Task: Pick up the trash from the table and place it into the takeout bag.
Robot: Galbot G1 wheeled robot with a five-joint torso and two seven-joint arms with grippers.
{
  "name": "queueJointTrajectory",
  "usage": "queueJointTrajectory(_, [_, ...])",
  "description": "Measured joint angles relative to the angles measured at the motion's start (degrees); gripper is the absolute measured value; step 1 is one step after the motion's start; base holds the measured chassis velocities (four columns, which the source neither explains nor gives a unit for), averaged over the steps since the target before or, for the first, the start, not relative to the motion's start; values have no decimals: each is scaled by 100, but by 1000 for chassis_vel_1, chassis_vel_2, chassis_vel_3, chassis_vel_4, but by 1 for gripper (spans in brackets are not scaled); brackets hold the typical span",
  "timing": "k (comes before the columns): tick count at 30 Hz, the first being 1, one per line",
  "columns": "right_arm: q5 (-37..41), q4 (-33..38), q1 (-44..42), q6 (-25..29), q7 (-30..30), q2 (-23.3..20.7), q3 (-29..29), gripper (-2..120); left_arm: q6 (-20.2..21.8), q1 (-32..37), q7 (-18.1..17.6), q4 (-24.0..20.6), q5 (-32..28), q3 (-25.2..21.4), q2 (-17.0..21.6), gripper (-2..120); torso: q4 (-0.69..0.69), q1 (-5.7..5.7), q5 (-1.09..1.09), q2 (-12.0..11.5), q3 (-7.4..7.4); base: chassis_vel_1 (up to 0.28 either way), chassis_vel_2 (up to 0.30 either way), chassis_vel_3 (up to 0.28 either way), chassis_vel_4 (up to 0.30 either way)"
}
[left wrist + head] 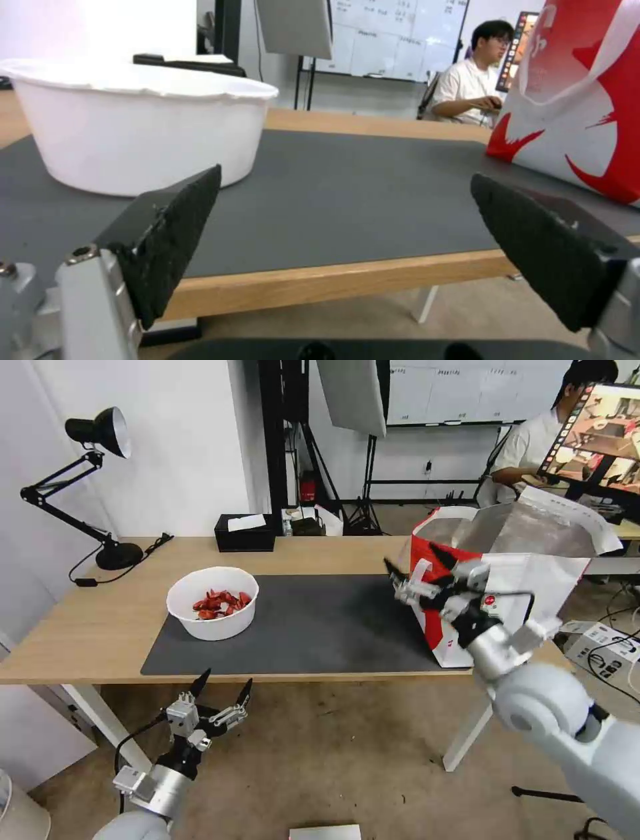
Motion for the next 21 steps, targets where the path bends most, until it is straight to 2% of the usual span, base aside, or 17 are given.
queueJointTrajectory(2, [-391, 2, -696, 131, -23, 208, 90, 100, 1, 18, 9, 12, 7, -20, -1, 100, -1, 0, 1, 0, 0, 0, 0, 0, 0])
queueJointTrajectory(10, [-1264, -297, -1844, 534, 201, 768, 185, 100, 5, 27, 17, 46, 41, -19, -50, 100, 0, 0, 0, 0, 0, 0, 0, 0, 0])
queueJointTrajectory(21, [-2086, -640, -2530, 659, 731, 1263, 143, 100, 7, 91, 33, 69, 99, -3, -101, 100, -1, 0, -1, 0, 0, 0, 0, 0, 0])
